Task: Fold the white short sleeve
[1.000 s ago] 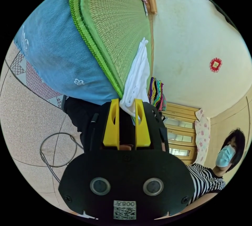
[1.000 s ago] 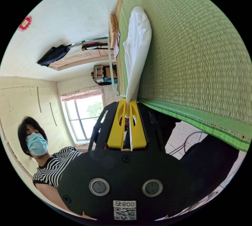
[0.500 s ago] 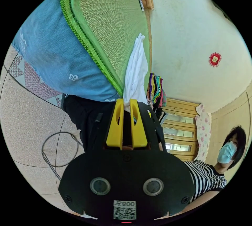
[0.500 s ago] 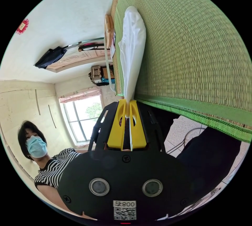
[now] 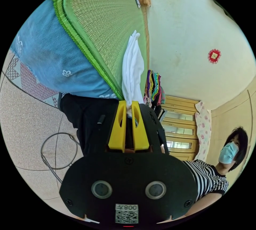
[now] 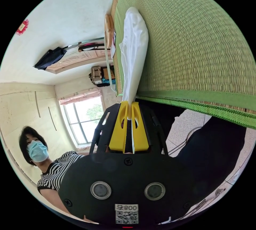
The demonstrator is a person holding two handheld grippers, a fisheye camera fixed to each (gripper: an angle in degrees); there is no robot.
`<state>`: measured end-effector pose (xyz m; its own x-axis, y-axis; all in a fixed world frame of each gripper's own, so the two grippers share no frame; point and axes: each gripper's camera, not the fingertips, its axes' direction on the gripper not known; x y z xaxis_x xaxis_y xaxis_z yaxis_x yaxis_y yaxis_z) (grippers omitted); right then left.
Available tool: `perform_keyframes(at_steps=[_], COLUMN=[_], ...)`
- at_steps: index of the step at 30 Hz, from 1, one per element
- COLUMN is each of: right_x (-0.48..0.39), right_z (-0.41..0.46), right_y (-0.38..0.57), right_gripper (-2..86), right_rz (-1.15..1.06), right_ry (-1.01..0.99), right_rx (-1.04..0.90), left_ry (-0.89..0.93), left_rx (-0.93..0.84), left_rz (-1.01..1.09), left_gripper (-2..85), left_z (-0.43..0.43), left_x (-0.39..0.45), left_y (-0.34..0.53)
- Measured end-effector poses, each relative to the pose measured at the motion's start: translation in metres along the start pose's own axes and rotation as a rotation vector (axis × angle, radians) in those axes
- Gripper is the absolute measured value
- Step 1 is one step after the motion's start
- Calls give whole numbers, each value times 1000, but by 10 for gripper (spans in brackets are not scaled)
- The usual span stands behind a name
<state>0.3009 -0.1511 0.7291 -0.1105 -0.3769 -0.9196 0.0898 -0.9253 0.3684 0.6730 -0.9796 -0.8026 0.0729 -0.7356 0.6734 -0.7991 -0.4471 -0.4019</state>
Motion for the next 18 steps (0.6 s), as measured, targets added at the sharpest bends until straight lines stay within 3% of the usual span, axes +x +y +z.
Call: perform_keyframes(at_steps=[18], right_x=[58], right_z=[-33], right_y=[50], right_gripper=[18], right_rz=[-4], right_ry=[14], right_rx=[-3], left_ry=[47], left_rx=[-53], left_rz=[39], left_gripper=[32], left_z=[-76], left_x=[21], left_y=[-12])
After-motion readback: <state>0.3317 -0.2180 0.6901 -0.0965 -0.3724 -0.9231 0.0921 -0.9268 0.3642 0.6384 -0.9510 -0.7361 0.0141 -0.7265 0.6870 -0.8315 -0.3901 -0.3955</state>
